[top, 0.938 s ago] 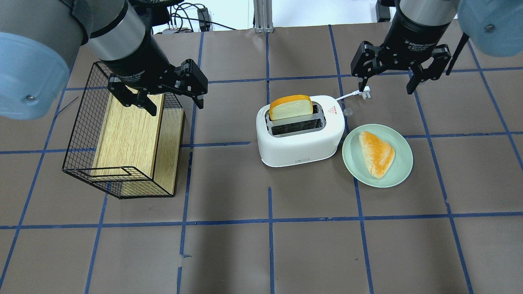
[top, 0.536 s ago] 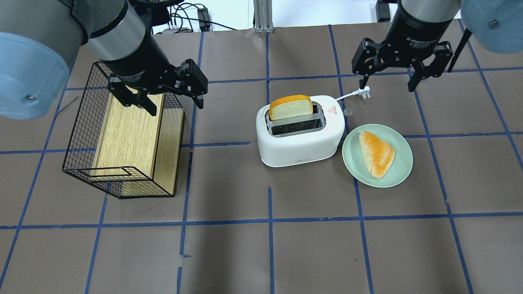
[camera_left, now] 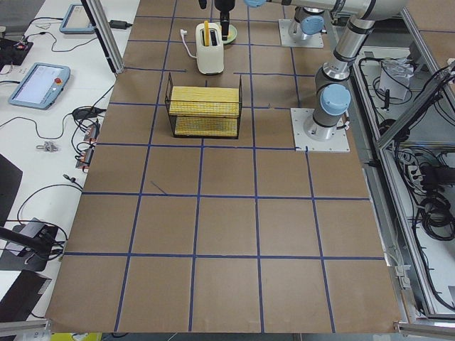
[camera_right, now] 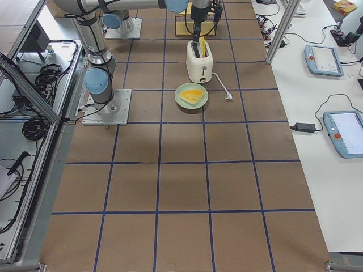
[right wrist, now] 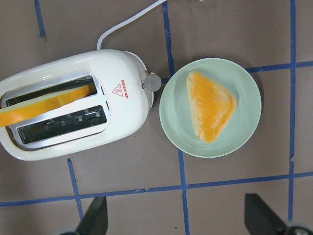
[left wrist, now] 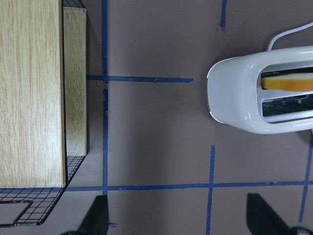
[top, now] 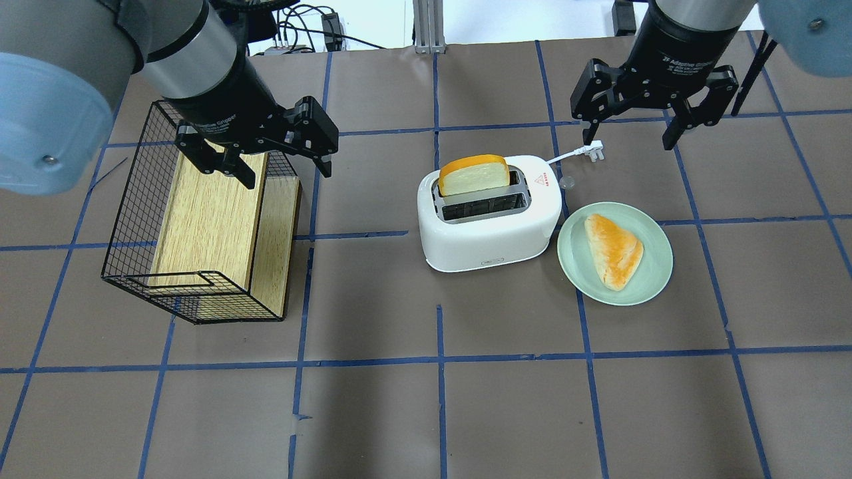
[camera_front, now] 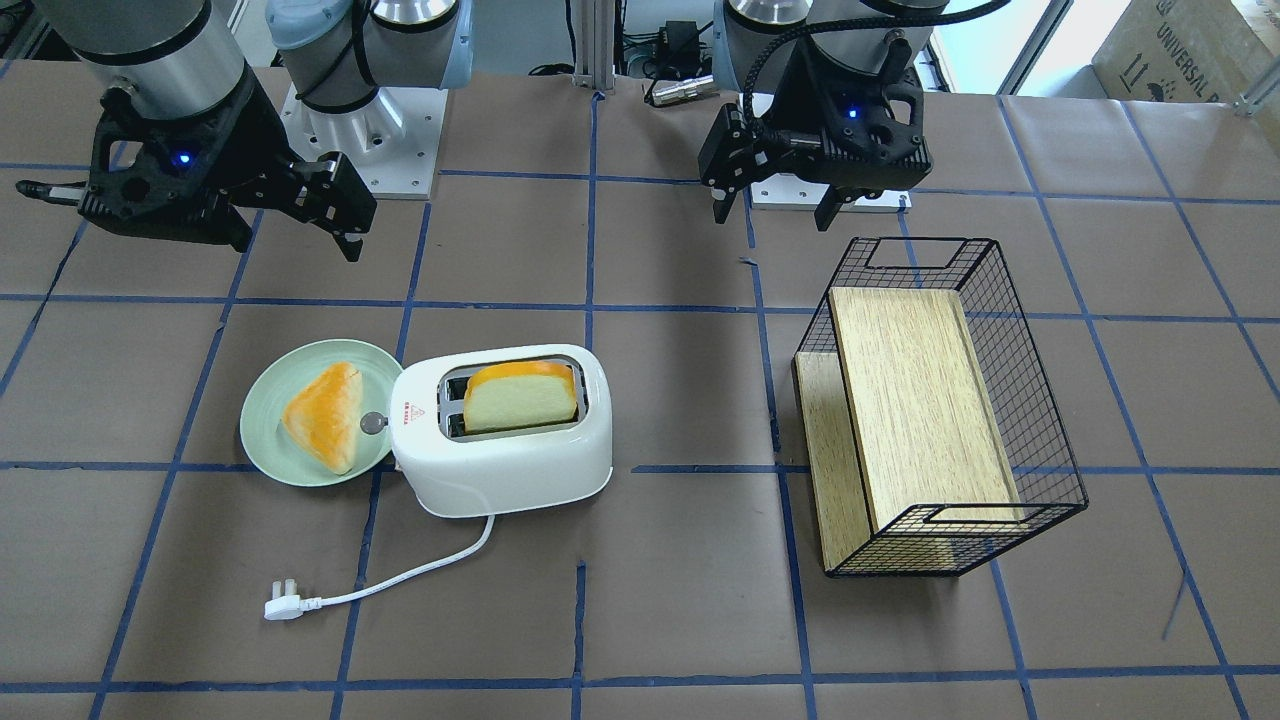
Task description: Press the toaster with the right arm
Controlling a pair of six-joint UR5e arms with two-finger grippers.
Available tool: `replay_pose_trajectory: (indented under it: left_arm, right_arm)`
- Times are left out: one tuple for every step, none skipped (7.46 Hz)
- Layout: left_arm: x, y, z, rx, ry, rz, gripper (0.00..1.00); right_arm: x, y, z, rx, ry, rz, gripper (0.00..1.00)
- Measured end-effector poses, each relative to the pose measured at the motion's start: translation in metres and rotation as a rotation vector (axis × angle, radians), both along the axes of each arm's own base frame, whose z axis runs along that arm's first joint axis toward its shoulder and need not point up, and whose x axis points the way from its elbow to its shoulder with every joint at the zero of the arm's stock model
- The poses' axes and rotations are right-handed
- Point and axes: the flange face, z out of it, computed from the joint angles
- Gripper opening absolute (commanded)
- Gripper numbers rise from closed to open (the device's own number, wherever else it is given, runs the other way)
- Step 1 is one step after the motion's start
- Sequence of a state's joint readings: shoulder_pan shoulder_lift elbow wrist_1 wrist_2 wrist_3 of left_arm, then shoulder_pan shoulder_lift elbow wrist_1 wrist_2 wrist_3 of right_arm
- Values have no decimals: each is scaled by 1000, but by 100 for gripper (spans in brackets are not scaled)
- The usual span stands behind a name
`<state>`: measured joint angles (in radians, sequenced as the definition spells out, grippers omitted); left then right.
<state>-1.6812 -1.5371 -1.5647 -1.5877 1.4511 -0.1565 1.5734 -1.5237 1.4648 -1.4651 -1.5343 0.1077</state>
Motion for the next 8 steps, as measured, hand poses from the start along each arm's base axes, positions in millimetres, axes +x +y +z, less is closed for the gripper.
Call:
replay_pose_trajectory:
  left_arm:
    - [0, 0, 0, 0, 0, 0, 100]
    - [0, 0, 0, 0, 0, 0, 100]
    - [0, 0, 0, 0, 0, 0, 100]
    - [0, 0, 0, 0, 0, 0, 100]
    - [0, 0, 0, 0, 0, 0, 100]
    - [0, 0, 0, -1, 0, 0, 100]
    - [0, 0, 0, 0, 0, 0, 100]
    - [0, 0, 0, 0, 0, 0, 100]
  right_arm:
    - [0, -4, 4, -17, -1, 1, 100]
    - [1, -9, 6, -32, -1, 1, 100]
    - [0, -12, 6, -36, 1, 1, 100]
    - [0, -12, 4, -28, 3, 2, 100]
    - [0, -10, 1, -11, 4, 8, 100]
    - [0, -9, -3, 9, 2, 26, 100]
    - [-1, -9, -5, 16, -4, 54, 100]
    - [-1, -11, -5, 11, -12, 85, 100]
